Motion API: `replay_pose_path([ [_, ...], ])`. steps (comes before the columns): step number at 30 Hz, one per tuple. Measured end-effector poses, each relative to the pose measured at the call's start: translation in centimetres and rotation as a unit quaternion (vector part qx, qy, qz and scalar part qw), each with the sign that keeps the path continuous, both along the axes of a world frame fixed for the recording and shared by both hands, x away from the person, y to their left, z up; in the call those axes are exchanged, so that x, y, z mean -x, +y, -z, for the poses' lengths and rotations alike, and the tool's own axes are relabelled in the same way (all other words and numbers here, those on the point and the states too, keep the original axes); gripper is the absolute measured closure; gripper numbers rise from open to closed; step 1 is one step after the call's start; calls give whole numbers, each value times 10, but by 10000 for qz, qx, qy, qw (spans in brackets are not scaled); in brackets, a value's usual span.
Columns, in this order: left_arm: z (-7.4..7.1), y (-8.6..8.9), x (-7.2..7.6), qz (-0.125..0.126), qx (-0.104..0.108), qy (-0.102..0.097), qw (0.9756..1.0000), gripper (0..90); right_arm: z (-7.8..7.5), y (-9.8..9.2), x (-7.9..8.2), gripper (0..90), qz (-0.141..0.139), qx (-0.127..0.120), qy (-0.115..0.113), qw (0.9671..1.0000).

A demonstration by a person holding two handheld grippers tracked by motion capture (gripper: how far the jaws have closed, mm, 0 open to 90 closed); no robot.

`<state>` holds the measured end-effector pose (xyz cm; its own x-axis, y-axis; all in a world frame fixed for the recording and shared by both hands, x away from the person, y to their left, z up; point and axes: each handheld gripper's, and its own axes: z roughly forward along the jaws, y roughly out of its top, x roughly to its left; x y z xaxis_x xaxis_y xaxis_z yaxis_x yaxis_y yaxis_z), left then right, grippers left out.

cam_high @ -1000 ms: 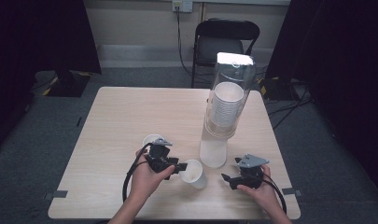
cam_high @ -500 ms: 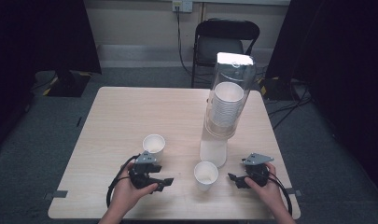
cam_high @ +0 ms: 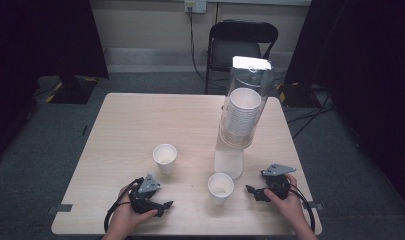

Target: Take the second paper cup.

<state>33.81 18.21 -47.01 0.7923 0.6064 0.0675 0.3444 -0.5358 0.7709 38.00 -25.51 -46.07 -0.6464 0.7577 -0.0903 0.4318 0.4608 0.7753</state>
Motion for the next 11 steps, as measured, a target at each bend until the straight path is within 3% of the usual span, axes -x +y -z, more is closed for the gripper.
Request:
replay_pose_path([
  [3,3,-1,1,-16,119,-73,9999,162,0,0,0,138,2,-2,1,10000],
  [11,3,-2,1,-23,59,-60,10000,147,0,0,0,140,34,-15,9,10000],
])
